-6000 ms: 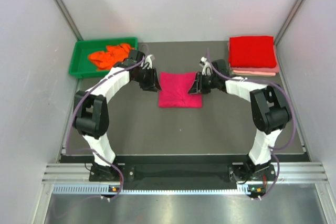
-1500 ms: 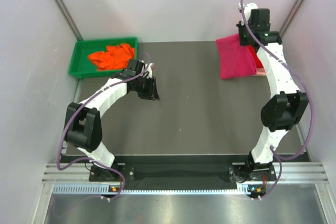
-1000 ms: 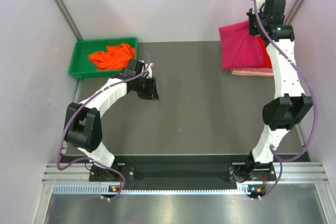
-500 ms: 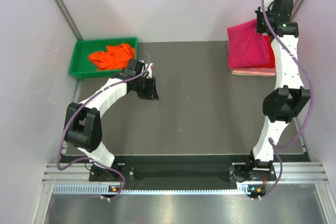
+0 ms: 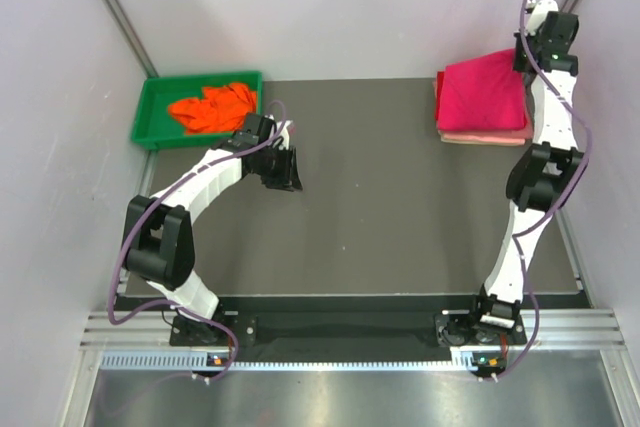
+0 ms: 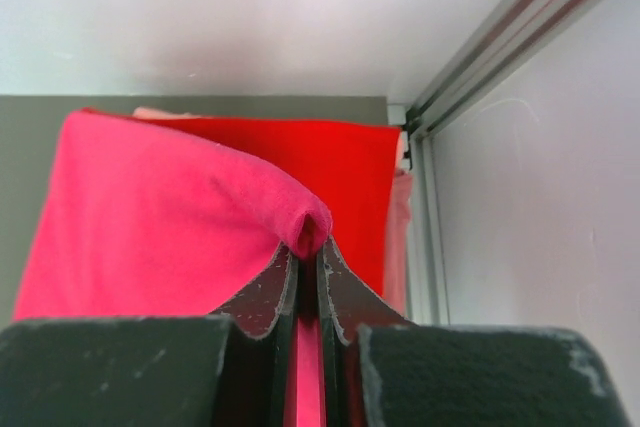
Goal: Fold and stack the t-shirts
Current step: Neatly place the folded tshirt to the corner
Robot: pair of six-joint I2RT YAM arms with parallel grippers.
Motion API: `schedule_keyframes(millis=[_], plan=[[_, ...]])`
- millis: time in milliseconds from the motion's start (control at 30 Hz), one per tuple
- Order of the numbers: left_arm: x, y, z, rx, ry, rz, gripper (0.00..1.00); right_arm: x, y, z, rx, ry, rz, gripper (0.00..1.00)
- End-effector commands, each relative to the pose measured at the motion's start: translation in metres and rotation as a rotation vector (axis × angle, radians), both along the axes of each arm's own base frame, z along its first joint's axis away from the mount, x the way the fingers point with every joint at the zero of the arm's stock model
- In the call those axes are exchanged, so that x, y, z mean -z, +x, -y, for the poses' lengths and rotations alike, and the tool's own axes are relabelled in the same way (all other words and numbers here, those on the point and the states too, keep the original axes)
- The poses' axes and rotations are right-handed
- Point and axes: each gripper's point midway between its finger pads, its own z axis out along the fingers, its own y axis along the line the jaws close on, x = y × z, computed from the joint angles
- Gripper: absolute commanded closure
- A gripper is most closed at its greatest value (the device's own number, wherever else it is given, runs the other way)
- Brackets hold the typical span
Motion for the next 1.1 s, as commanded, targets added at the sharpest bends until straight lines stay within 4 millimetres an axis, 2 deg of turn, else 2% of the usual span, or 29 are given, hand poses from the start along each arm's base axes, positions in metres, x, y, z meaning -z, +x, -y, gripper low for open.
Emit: schedule_keyframes(millis=[0, 167, 267, 500, 633, 667, 700, 733, 800, 867, 900, 933, 967, 1033, 1067], plan=[[-0.005, 0.005, 0.0, 0.006, 0.002, 0.025, 0.66, -0.045, 0.029, 0.009, -0.028, -0.028, 0.2, 1.0], [0.002, 0.005, 0.002, 0.013, 0.004, -0.004, 0.66, -0.021, 0.045, 0.017, -0.014, -0.042, 0.202, 1.0], [0.004, 0.006, 0.0, 0.009, 0.015, -0.007, 0.66, -0.015, 0.052, 0.021, -0.007, -0.05, 0.216, 1.0], [0.002, 0.007, 0.001, 0.011, 0.009, -0.002, 0.66, -0.015, 0.061, 0.039, 0.048, -0.08, 0.259, 1.0], [0.002, 0.007, 0.002, 0.013, 0.005, -0.002, 0.66, -0.009, 0.064, 0.044, 0.068, -0.06, 0.265, 1.0], [0.002, 0.007, 0.002, 0.014, 0.005, -0.002, 0.66, -0.008, 0.064, 0.044, 0.071, -0.056, 0.264, 0.98], [0.003, 0.006, 0.002, 0.013, 0.008, -0.006, 0.66, -0.008, 0.064, 0.045, 0.076, -0.056, 0.267, 0.85], [0.003, 0.007, 0.002, 0.013, 0.007, -0.004, 0.66, -0.01, 0.063, 0.045, 0.08, -0.054, 0.27, 0.77], [0.004, 0.005, 0.002, 0.016, 0.003, -0.009, 0.66, -0.017, 0.061, 0.045, 0.09, -0.052, 0.281, 0.69], [0.001, 0.004, 0.004, 0.018, -0.006, -0.01, 0.66, -0.039, 0.052, 0.044, 0.107, -0.044, 0.305, 0.61], [0.0, 0.004, 0.004, 0.018, -0.009, -0.007, 0.65, -0.046, 0.047, 0.044, 0.115, -0.04, 0.311, 0.51], [-0.002, 0.003, 0.005, 0.019, -0.015, -0.005, 0.65, -0.043, 0.042, 0.043, 0.125, -0.03, 0.294, 0.46], [-0.004, 0.003, 0.005, 0.022, -0.021, 0.001, 0.65, -0.069, 0.03, 0.041, 0.144, -0.02, 0.326, 0.43], [-0.012, 0.003, 0.005, 0.02, -0.031, 0.026, 0.64, -0.084, 0.012, 0.037, 0.164, 0.007, 0.321, 0.43], [-0.014, 0.003, 0.005, 0.021, -0.035, 0.033, 0.64, -0.083, 0.004, 0.033, 0.173, 0.041, 0.303, 0.44]])
